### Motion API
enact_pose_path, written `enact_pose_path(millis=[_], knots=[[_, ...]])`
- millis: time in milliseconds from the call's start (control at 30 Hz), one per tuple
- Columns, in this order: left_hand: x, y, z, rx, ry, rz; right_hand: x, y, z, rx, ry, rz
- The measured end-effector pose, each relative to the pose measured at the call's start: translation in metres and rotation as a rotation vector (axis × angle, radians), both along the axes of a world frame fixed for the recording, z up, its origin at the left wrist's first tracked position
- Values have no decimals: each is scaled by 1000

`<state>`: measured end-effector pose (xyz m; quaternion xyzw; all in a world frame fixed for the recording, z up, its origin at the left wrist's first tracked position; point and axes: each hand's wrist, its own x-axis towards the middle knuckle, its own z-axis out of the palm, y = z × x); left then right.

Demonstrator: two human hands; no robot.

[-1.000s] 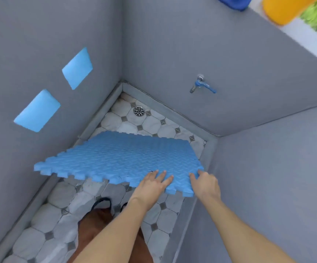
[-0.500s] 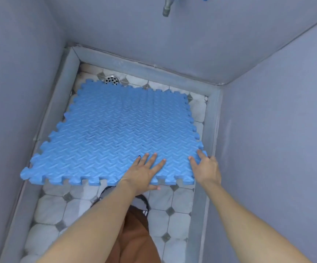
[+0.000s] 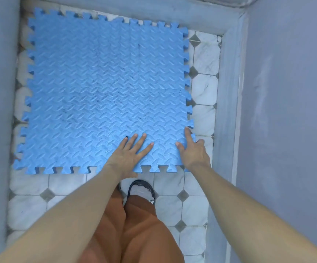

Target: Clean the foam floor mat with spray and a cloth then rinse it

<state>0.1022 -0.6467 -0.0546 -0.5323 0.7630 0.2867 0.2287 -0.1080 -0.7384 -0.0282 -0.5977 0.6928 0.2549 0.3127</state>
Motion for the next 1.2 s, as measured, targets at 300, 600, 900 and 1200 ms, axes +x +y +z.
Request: enact_pose_path(millis=[300,600,900,1200], knots=[[64,0,-82,48,-49,197,6,16,-88,24,10,40],[190,-45,-84,165,-210,606,26,-9,-100,-21,156,569],[176,-77,3,75,-152,542,54,-62,-1,84,93,583],[172,-210,380,-679,162,485,145,-196,394,-671,-483,277]])
